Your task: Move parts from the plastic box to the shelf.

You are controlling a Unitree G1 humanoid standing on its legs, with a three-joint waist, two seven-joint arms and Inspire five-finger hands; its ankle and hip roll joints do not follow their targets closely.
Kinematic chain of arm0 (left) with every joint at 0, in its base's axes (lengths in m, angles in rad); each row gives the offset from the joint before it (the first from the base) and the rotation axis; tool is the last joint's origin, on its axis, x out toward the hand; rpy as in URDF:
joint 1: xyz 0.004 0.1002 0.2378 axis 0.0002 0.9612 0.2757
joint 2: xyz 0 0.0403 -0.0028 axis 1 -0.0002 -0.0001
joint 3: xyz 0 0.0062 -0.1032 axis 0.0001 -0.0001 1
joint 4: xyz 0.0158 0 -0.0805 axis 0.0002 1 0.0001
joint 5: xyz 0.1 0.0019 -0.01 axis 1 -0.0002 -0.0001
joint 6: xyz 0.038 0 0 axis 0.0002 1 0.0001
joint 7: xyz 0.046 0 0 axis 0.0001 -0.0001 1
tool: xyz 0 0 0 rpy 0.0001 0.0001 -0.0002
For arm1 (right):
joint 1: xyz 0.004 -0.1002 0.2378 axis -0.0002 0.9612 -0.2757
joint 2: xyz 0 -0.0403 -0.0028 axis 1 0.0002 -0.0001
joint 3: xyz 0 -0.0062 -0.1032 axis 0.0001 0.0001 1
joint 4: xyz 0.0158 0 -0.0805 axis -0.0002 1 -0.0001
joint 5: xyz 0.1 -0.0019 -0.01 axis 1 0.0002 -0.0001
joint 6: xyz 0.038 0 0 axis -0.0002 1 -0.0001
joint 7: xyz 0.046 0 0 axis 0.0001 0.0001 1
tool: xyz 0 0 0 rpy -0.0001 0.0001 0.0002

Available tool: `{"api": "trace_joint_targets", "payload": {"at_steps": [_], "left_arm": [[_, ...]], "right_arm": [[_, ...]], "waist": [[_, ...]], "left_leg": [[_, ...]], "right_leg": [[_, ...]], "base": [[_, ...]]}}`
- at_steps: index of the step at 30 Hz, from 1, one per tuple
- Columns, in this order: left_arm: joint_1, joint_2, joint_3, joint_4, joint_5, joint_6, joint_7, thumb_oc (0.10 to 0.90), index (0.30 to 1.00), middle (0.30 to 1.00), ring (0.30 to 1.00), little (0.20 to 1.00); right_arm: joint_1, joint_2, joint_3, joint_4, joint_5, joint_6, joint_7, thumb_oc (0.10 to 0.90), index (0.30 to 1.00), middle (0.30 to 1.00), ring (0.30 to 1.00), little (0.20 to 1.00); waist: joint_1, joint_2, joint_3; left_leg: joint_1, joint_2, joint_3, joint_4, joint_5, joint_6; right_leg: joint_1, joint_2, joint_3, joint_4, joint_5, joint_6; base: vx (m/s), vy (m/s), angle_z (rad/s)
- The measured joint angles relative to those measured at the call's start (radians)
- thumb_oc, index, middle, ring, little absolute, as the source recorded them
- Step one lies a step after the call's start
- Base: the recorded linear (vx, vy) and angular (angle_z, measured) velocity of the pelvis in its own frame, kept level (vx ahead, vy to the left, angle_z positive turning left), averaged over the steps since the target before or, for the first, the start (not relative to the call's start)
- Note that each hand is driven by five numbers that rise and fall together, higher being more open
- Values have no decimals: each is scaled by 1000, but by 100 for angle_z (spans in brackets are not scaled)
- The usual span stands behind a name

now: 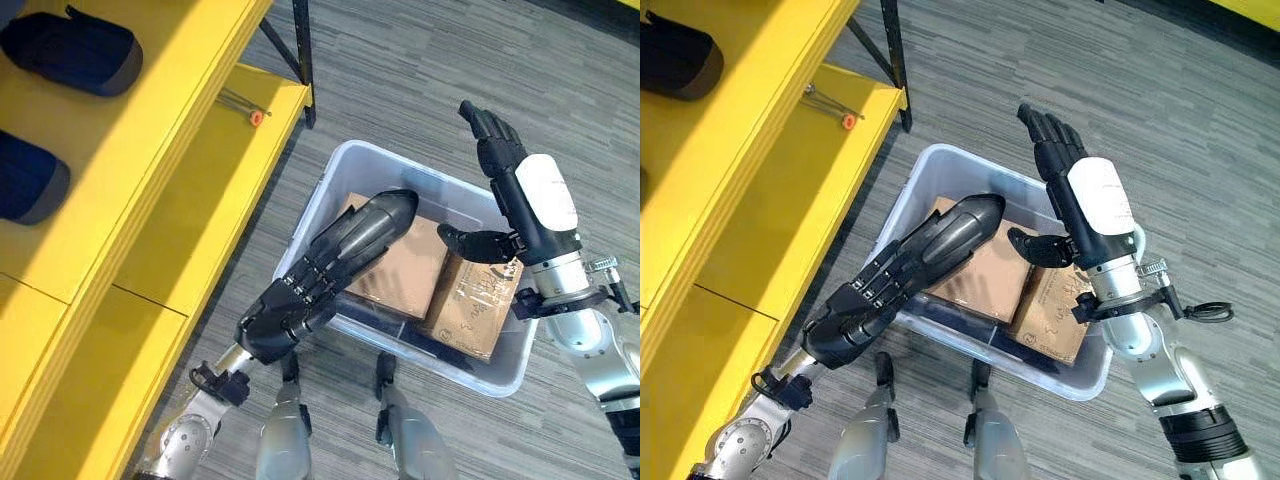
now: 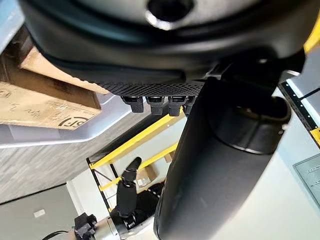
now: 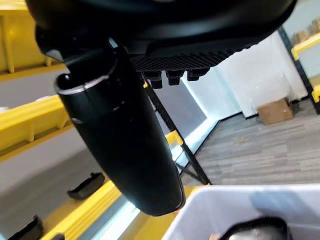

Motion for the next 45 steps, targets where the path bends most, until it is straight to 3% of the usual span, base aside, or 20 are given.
{"api": "trace_joint_targets", "payload": {"at_steps": [3,6,13,17,26,27,30,37,41,45], "left_arm": [[-15,1,6,0,-19,-4,0,900,1000,1000,1000,1000],[-42,2,3,4,-47,-3,0,900,1000,1000,1000,1000],[-70,35,-31,1,-49,-3,-49,900,1000,1000,1000,1000],[-128,33,-67,-6,-86,-24,-48,900,1000,1000,1000,1000],[-137,35,-84,-7,-88,-40,-81,900,1000,1000,1000,1000],[-131,36,-86,1,-88,-45,-82,900,1000,1000,1000,1000],[-127,37,-93,12,-75,-44,-83,900,1000,1000,1000,1000],[-124,78,-120,12,-66,-47,-84,900,1000,1000,1000,1000],[-145,74,-120,7,-68,-49,-84,900,1000,1000,1000,1000],[-137,74,-119,8,-68,-40,-87,900,1000,1000,1000,1000]], "right_arm": [[-19,0,18,1,-13,0,38,900,1000,1000,1000,1000],[-107,-18,132,3,-14,-5,68,900,1000,1000,1000,1000],[-182,-16,197,13,-14,-13,108,900,1000,1000,1000,1000],[-238,21,307,43,-12,-10,151,900,1000,1000,1000,1000],[-247,59,346,32,-57,17,224,900,1000,1000,1000,1000],[-278,37,355,35,-124,18,233,900,1000,1000,1000,1000],[-296,0,376,43,-131,19,249,900,1000,1000,1000,1000],[-291,-15,402,54,-185,42,210,900,1000,1000,1000,1000],[-292,-19,391,130,-285,135,120,900,1000,1000,1000,1000],[-292,-22,379,219,-291,164,64,900,1000,1000,1000,1000]], "waist": [[11,9,1],[14,12,4],[18,23,40],[34,47,61],[34,47,62],[35,47,62],[37,47,62],[35,46,62],[34,46,62],[34,46,62]], "left_leg": [[-2,-6,-2,-1,1,1],[-8,-11,-11,-4,1,1],[-50,-28,-20,-5,10,10],[-92,-37,-27,-4,17,18],[-102,-46,-23,-6,16,21],[-113,-47,-22,-6,18,24],[-118,-48,-26,-6,20,25],[-143,-51,-27,-6,22,27],[-167,-51,-26,-5,25,29],[-166,-51,-27,-6,25,29]], "right_leg": [[0,-2,-2,0,-2,0],[-3,-9,-10,0,-6,2],[-42,-22,-22,13,-7,4],[-91,-32,-25,33,-12,8],[-117,-43,-21,63,-29,16],[-132,-46,-20,71,-31,18],[-135,-46,-24,72,-31,19],[-165,-51,-24,85,-34,20],[-197,-52,-21,99,-37,19],[-198,-52,-22,103,-40,20]], "base": [[-27,-57,5],[-37,-8,10],[-56,22,7],[-71,25,5],[-18,24,0],[0,0,0],[-11,-11,3],[-32,-12,0],[-23,-10,0],[0,0,0]]}}
